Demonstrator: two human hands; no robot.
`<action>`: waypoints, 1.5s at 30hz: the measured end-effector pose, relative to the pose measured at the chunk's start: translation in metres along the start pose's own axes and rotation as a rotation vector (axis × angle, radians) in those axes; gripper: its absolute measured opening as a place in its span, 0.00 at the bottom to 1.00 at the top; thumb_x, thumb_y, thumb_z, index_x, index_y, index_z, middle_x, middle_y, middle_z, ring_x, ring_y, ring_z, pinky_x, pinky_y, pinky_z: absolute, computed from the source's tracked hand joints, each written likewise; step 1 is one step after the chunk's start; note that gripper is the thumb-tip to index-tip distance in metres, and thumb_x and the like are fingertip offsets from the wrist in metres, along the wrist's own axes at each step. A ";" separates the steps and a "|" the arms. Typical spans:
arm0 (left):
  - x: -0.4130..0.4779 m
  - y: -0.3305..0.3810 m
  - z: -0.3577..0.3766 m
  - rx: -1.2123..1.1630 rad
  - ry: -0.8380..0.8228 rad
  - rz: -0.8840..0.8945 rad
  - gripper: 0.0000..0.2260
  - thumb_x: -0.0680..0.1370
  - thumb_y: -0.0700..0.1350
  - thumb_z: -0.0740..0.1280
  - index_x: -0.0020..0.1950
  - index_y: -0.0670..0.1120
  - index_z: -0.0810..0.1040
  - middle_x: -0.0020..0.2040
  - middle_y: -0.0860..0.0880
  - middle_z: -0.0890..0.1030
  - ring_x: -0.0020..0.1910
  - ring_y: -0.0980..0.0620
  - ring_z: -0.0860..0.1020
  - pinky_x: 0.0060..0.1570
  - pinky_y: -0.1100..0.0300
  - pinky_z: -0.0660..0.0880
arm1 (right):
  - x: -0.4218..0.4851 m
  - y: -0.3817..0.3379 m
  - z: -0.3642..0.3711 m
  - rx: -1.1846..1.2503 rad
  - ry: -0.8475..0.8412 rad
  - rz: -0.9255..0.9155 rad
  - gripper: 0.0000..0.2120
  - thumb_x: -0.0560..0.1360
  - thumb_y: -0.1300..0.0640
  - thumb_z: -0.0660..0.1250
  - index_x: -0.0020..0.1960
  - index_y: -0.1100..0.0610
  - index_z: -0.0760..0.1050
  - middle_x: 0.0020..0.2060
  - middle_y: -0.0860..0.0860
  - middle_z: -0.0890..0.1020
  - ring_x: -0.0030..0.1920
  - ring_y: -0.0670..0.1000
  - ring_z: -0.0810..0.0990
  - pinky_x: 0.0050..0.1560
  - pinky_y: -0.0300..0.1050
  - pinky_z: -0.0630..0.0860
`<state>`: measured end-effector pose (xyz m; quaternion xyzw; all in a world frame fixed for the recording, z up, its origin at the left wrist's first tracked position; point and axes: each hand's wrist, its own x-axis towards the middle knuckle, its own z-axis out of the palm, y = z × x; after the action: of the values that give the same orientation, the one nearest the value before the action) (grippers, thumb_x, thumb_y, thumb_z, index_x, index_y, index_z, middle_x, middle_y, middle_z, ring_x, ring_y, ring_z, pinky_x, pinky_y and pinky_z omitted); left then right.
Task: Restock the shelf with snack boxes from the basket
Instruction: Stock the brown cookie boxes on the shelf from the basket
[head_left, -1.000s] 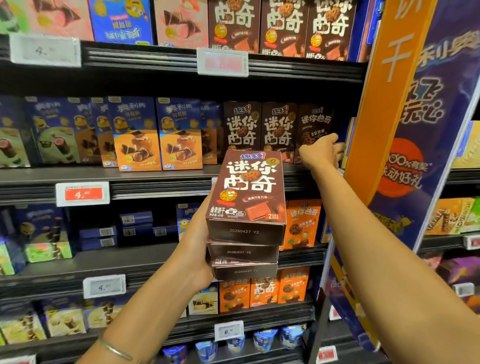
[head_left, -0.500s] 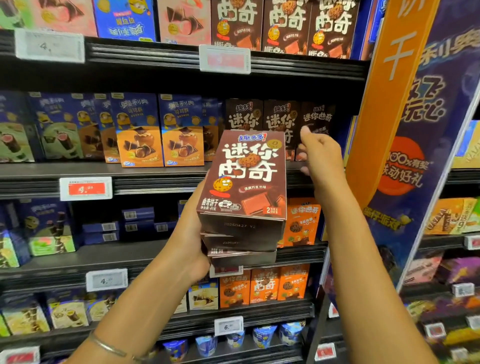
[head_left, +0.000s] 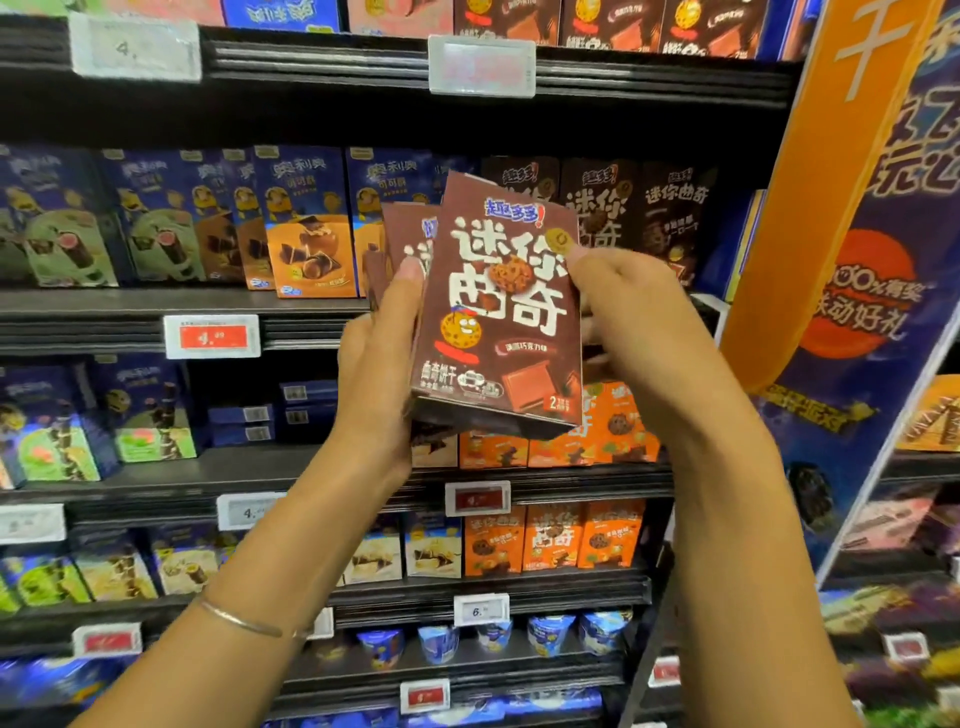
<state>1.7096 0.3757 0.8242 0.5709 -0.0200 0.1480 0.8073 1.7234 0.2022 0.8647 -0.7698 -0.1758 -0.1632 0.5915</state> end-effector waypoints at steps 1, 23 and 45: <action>0.003 0.005 0.000 0.030 0.018 0.036 0.29 0.72 0.67 0.72 0.63 0.47 0.82 0.54 0.47 0.88 0.49 0.47 0.88 0.47 0.46 0.85 | 0.004 -0.002 -0.001 -0.013 -0.006 -0.040 0.24 0.84 0.43 0.55 0.48 0.64 0.74 0.41 0.57 0.85 0.37 0.47 0.82 0.33 0.41 0.76; 0.030 0.019 -0.036 0.044 0.117 0.206 0.34 0.76 0.63 0.68 0.75 0.43 0.71 0.64 0.45 0.85 0.58 0.47 0.87 0.62 0.44 0.82 | 0.135 0.059 0.025 -0.091 0.559 -0.130 0.12 0.85 0.52 0.55 0.63 0.56 0.69 0.59 0.53 0.77 0.60 0.55 0.76 0.61 0.57 0.74; 0.038 0.013 -0.034 0.020 0.064 0.175 0.36 0.75 0.63 0.68 0.75 0.42 0.71 0.62 0.45 0.86 0.57 0.45 0.87 0.60 0.44 0.83 | 0.154 0.074 0.033 -0.260 0.463 -0.046 0.18 0.80 0.50 0.68 0.67 0.55 0.71 0.58 0.54 0.79 0.54 0.50 0.80 0.49 0.54 0.82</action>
<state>1.7384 0.4191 0.8319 0.5699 -0.0425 0.2361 0.7859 1.8950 0.2284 0.8639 -0.7775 -0.0308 -0.3693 0.5081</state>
